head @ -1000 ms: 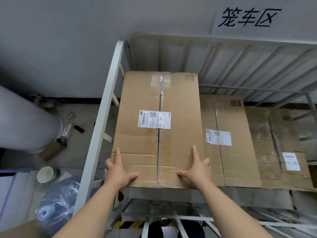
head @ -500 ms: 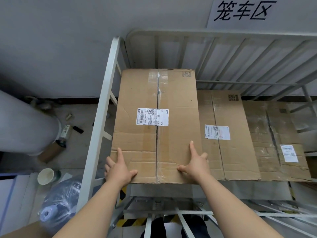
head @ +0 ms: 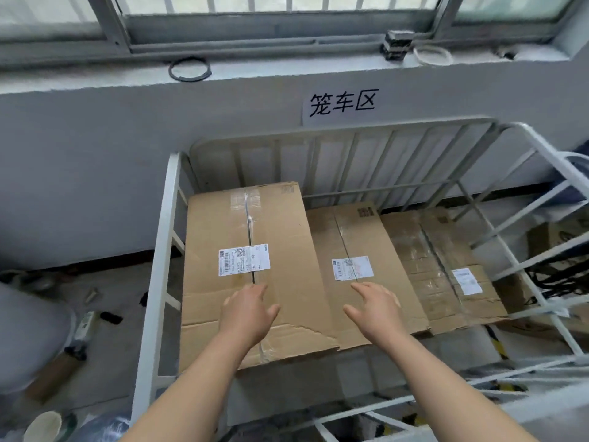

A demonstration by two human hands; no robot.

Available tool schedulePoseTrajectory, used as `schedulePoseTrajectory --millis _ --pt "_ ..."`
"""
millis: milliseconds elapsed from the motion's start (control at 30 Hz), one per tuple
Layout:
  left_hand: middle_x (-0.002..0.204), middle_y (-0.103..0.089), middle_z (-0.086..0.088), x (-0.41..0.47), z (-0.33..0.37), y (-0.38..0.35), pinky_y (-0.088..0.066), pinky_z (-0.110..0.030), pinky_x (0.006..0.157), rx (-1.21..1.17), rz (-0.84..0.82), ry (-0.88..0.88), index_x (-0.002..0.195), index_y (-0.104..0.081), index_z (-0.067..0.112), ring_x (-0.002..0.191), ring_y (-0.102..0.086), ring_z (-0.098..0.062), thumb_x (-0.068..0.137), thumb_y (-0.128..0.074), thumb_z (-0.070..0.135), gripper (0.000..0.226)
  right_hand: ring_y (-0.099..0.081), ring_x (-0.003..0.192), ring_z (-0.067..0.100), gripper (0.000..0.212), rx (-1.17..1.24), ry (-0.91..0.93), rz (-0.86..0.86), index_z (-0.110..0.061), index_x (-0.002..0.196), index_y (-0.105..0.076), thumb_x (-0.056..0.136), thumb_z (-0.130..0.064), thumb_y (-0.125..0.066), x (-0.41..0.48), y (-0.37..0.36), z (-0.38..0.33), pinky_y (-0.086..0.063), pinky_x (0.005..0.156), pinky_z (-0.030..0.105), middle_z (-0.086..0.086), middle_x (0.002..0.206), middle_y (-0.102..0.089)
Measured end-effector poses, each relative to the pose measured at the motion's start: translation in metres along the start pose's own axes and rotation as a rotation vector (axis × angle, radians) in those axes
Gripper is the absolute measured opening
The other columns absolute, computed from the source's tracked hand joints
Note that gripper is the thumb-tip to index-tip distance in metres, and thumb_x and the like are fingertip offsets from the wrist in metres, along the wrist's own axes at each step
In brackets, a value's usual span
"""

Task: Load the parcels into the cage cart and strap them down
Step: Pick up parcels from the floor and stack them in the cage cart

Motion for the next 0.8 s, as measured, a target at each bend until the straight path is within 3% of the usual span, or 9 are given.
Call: schedulePoseTrajectory --millis 400,800 --pt "0.134 -0.057 0.004 -0.058 0.245 -0.002 -0.048 -0.037 0.097 0.098 0.089 -0.493 0.139 -0.049 0.028 0.118 -0.054 -0.019 0.091 -0.055 0.05 0.053 -0.043 0.13 0.013 0.053 0.108 -0.198 0.33 -0.026 0.138 -0.049 0.089 -0.045 -0.058 -0.1 0.14 0.16 -0.024 0.116 0.04 -0.007 0.139 -0.052" --pt "0.131 -0.059 0.002 -0.186 0.515 -0.134 -0.046 -0.033 0.096 0.232 0.018 -0.841 0.135 -0.053 0.026 0.119 -0.055 -0.021 0.092 -0.051 0.051 0.05 -0.048 0.124 0.018 0.049 0.229 -0.48 0.52 -0.023 0.135 -0.054 0.089 -0.041 -0.06 -0.254 0.221 0.435 -0.032 0.11 0.037 -0.003 0.135 -0.056"
Point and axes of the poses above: each hand's wrist, its own x-axis towards the middle knuckle, its own y-axis out of the back of the hand, z = x × y, the point moved 8 cm from there along x, towards the middle knuckle
